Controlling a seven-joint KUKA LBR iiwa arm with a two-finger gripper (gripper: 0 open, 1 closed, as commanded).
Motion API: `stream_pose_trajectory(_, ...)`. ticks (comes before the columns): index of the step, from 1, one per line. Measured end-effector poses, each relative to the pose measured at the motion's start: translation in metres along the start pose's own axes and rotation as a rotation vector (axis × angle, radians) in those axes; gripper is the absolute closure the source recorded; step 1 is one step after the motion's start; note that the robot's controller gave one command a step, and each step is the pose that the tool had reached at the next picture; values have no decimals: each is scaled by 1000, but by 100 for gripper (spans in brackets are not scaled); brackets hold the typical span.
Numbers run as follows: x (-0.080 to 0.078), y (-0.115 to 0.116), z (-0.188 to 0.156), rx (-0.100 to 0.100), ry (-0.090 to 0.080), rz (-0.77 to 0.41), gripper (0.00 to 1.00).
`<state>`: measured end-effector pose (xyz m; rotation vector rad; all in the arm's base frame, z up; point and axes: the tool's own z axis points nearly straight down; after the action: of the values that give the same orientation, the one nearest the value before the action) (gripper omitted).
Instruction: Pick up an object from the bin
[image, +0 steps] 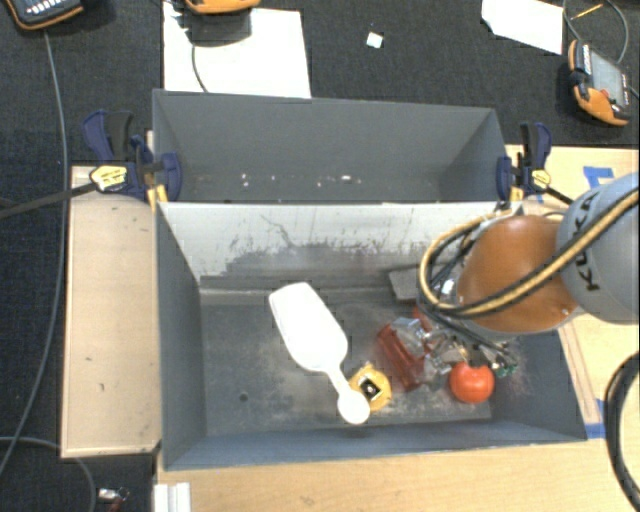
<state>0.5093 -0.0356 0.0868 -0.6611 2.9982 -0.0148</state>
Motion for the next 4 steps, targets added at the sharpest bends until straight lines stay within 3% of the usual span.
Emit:
stream_pose_trajectory(1,-18,-3,3,27,-26,-366,100)
stream_pose_trajectory(2,-2,0,-93,3,-5,-29,100)
stream_pose_trajectory(3,-33,5,-110,18,-26,-354,100)
stream_pose_trajectory(4,12,16,-23,4,-6,-13,100)
